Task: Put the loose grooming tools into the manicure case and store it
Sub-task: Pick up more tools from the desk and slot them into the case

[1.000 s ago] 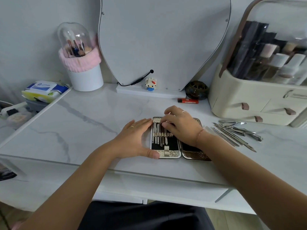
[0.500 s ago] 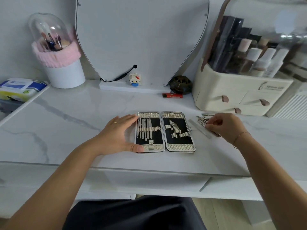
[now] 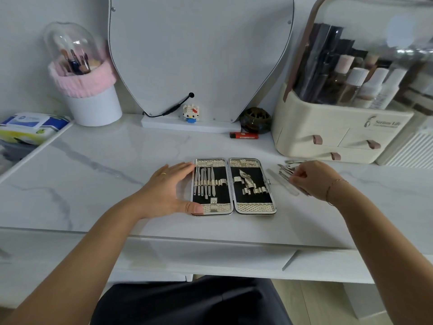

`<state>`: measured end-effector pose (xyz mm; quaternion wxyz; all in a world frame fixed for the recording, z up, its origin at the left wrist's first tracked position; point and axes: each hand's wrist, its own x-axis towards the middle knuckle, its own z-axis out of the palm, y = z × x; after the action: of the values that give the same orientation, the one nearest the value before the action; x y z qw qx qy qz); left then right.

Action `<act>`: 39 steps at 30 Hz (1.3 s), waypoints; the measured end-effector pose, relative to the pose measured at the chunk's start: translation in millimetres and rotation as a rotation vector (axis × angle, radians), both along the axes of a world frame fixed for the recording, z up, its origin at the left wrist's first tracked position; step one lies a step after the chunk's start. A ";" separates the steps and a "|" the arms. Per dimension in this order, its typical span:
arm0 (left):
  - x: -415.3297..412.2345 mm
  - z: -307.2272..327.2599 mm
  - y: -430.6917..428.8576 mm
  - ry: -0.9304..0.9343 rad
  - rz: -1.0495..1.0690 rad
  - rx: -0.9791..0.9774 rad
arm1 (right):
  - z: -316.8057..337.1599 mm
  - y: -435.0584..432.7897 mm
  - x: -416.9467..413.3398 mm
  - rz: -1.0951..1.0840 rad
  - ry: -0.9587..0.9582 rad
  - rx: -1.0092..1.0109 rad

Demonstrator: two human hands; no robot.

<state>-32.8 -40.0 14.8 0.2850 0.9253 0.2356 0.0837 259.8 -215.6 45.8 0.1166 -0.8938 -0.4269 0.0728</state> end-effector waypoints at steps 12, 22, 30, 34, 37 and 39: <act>-0.5 -2.2 2.2 0.002 0.010 -0.003 | 1.1 3.5 -8.8 0.116 -0.031 0.133; 0.2 -4.8 4.0 0.010 0.010 0.001 | 15.6 11.4 -4.8 0.155 0.416 0.500; 0.4 -9.9 8.4 0.021 0.014 0.013 | 16.8 52.8 -56.7 0.208 0.874 0.532; 0.1 -8.9 7.2 0.015 0.010 0.003 | 7.6 67.1 -57.6 0.103 0.897 0.522; 0.2 -9.6 7.8 0.014 0.019 0.011 | 0.8 69.5 -57.5 0.108 0.865 0.500; 0.8 -10.2 8.7 0.021 0.014 0.031 | -2.2 69.5 -56.3 0.130 0.838 0.478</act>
<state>-32.0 -31.4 4.6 0.2676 0.9288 0.2438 0.0795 203.4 -146.1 43.7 0.4756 -0.7073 -0.4031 0.3333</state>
